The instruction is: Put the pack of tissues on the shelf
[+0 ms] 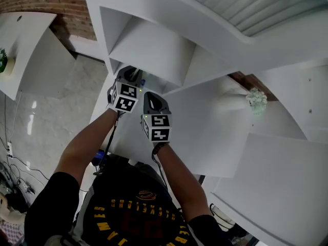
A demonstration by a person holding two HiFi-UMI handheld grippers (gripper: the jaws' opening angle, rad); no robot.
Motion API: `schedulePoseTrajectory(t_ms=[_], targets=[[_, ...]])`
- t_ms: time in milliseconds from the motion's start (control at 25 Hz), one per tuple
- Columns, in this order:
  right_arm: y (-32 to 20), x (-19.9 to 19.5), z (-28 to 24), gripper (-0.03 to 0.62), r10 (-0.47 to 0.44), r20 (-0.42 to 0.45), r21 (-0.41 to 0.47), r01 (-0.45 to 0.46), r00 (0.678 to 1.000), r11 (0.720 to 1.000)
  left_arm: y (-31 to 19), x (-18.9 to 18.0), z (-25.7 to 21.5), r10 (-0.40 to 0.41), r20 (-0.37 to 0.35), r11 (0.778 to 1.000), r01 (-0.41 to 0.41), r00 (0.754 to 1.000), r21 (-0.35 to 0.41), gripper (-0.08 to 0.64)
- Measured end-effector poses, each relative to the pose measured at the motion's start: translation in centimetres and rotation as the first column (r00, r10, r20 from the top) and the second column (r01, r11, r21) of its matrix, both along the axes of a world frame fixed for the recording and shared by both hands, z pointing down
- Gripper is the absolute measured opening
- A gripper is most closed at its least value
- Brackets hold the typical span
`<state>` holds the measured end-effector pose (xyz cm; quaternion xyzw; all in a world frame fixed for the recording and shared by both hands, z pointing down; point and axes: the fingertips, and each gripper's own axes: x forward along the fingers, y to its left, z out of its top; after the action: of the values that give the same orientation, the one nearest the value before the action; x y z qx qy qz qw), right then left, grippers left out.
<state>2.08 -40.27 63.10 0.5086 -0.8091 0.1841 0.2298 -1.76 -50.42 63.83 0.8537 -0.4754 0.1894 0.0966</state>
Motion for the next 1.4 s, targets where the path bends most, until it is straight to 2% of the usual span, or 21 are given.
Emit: schedulePoseTrajectory(t_ms=[280,560,640,800,920,1280,1400], targets=[[0.7,0.6,-0.1,-0.002,0.006,-0.008,-0.005,-0.006,1.000,1.000,-2.3,1.7,1.7,0.041,0.083,0.999,-0.039,0.996,-0.025,0.040],[1.2,0.6,0.1,-0.002,0.016,0.001,-0.012,-0.016,1.000,1.000,-3.1,1.6,3.6,0.067,0.148,0.997,-0.061,0.987,-0.046,0.041],[1.3,0.7,0.1,-0.002,0.017,0.003,-0.012,-0.017,1.000,1.000,-3.1,1.4,4.1,0.065,0.157,0.997,-0.057,0.985,-0.051,0.072],[1.4,0.8,-0.1,-0.002,0.020,0.010,-0.008,-0.019,1.000,1.000,-3.3,1.0,3.0,0.039,0.125,0.999,-0.037,0.991,-0.013,0.162],[1.2,0.7,-0.5,-0.002,0.023,0.018,0.000,-0.023,1.000,1.000,-3.3,1.0,1.3,0.038,0.089,0.999,-0.040,0.995,0.020,0.193],[1.4,-0.3,-1.5,-0.002,0.013,0.045,0.018,-0.014,0.999,1.000,-0.5,-0.4,-1.1,-0.006,-0.004,1.000,0.006,1.000,0.014,0.196],[2.1,-0.9,-1.5,-0.002,-0.003,0.052,0.015,0.002,0.999,1.000,0.9,-1.3,-1.3,-0.027,-0.014,1.000,0.027,1.000,0.001,0.196]])
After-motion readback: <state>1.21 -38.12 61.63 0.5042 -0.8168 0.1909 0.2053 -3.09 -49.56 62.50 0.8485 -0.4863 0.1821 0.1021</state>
